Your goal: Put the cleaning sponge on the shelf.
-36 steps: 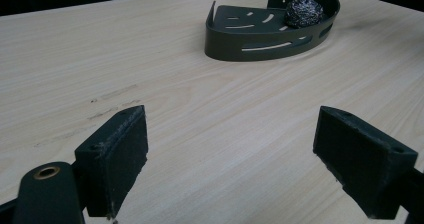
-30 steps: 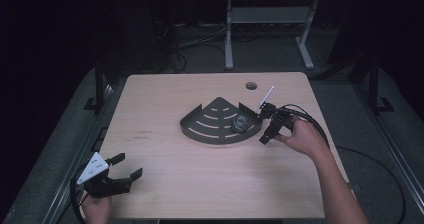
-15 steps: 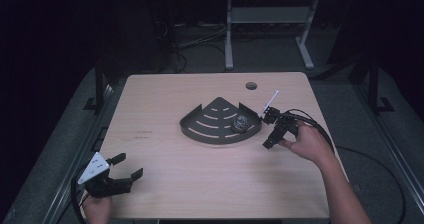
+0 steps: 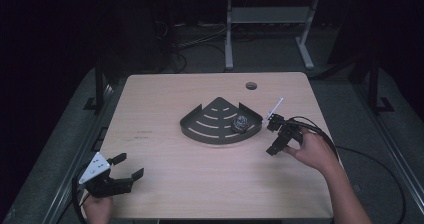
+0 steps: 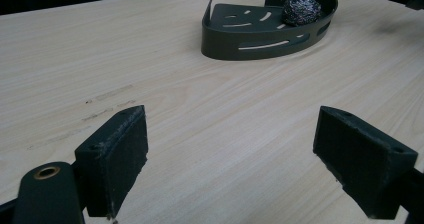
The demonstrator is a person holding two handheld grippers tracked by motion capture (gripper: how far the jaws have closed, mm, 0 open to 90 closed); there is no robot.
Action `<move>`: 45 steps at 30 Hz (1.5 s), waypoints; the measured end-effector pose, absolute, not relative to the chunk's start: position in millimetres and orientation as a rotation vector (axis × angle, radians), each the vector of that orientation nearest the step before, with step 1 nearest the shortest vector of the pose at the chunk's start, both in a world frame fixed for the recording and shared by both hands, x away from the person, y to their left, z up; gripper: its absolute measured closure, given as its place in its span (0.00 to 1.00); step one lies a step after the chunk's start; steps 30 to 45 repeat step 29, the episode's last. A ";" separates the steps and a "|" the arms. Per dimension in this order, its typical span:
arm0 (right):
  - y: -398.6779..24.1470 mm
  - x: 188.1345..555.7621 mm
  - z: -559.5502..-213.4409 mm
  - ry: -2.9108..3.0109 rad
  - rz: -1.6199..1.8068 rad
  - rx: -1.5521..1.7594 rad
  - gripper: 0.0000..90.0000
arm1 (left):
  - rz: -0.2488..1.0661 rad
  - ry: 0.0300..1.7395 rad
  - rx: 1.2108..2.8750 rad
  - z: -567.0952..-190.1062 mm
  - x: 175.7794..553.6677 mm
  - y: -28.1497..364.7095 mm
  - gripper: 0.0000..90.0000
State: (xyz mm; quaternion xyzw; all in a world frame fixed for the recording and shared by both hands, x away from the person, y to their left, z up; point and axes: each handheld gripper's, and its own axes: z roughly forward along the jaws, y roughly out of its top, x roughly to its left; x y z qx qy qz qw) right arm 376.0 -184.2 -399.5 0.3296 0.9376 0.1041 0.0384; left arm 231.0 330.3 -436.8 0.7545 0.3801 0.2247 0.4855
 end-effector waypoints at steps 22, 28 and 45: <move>-204.5 349.7 -417.7 2.860 0.374 1.053 0.19 | 0.545 0.922 1.845 -436.9 231.6 329.4 0.15; -209.4 344.3 -424.9 2.863 0.388 1.070 0.19 | 0.543 0.917 1.849 -437.3 233.2 327.7 0.15; -209.9 343.9 -425.9 2.865 0.393 1.069 0.19 | 0.544 0.919 1.848 -437.4 233.5 327.7 0.15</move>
